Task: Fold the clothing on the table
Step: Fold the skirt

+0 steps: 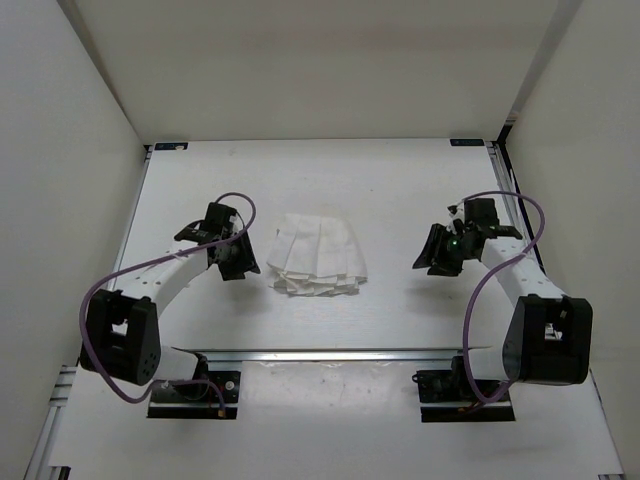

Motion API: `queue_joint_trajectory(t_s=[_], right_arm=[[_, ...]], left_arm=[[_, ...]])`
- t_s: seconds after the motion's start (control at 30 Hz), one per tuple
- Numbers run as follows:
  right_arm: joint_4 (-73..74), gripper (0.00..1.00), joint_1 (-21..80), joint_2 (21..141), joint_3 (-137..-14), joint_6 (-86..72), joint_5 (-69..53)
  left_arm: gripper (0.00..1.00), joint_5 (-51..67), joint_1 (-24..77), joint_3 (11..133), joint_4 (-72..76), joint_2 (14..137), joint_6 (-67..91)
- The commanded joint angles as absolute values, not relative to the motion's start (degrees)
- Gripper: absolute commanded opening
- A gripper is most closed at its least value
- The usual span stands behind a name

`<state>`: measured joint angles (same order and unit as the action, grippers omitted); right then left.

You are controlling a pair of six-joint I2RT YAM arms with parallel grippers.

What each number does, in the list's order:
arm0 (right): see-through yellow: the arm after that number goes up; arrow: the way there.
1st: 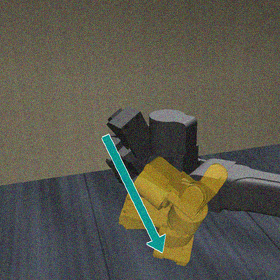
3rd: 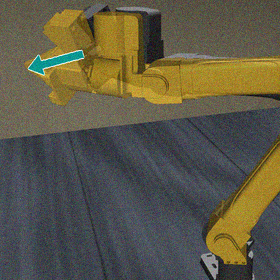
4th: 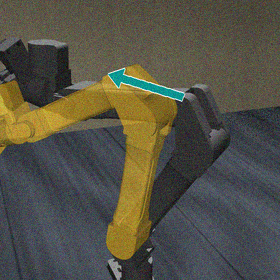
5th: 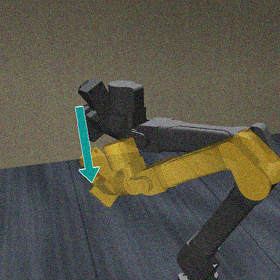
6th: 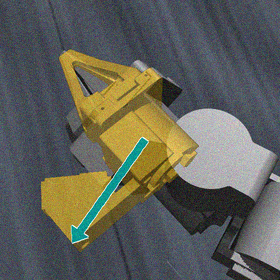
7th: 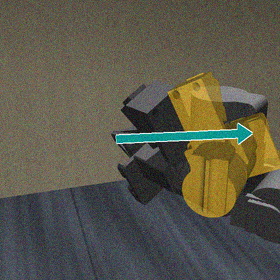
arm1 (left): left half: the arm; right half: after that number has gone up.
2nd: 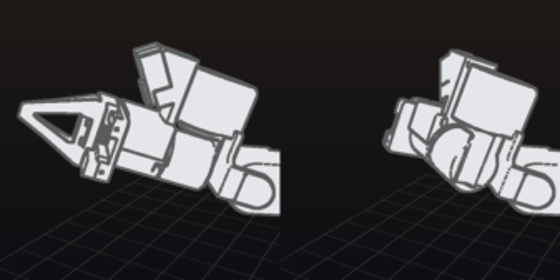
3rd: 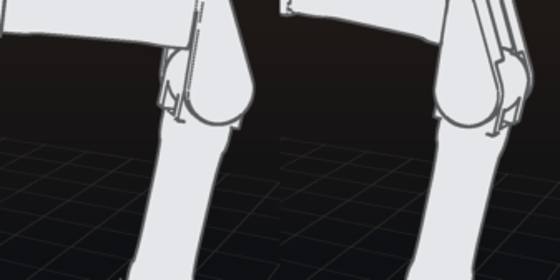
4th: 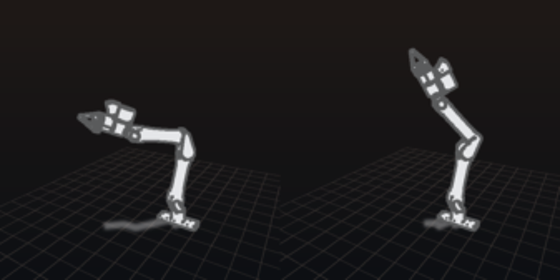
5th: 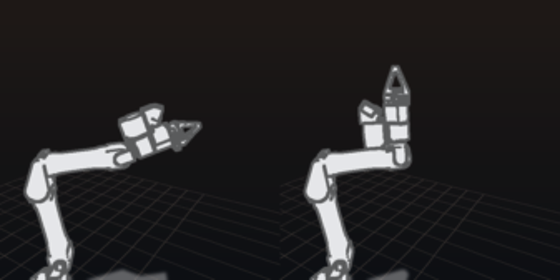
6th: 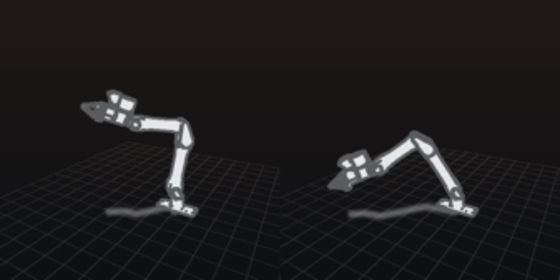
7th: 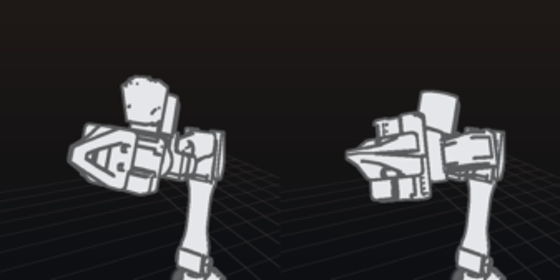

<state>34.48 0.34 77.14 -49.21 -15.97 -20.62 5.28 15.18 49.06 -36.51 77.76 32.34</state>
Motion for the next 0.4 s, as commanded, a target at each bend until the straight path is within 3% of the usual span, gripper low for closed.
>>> queue_joint_trajectory(t_s=[0.0,0.17,0.37], right_arm=[[33.9,0.53,0.1,77.6,-48.0,-16.2,-17.9],[32.3,0.54,1.1,76.7,-46.9,-17.2,-18.5],[31.5,0.53,4.2,78.7,-47.9,-17.4,-20.0]], left_arm=[[0.54,4.7,15.4,48.1,-37.2,78.1,30.5],[0.55,6.1,12.2,45.4,-35.1,73.9,30.7],[0.57,3.4,13.3,48.9,-40.7,79.2,26.0]])
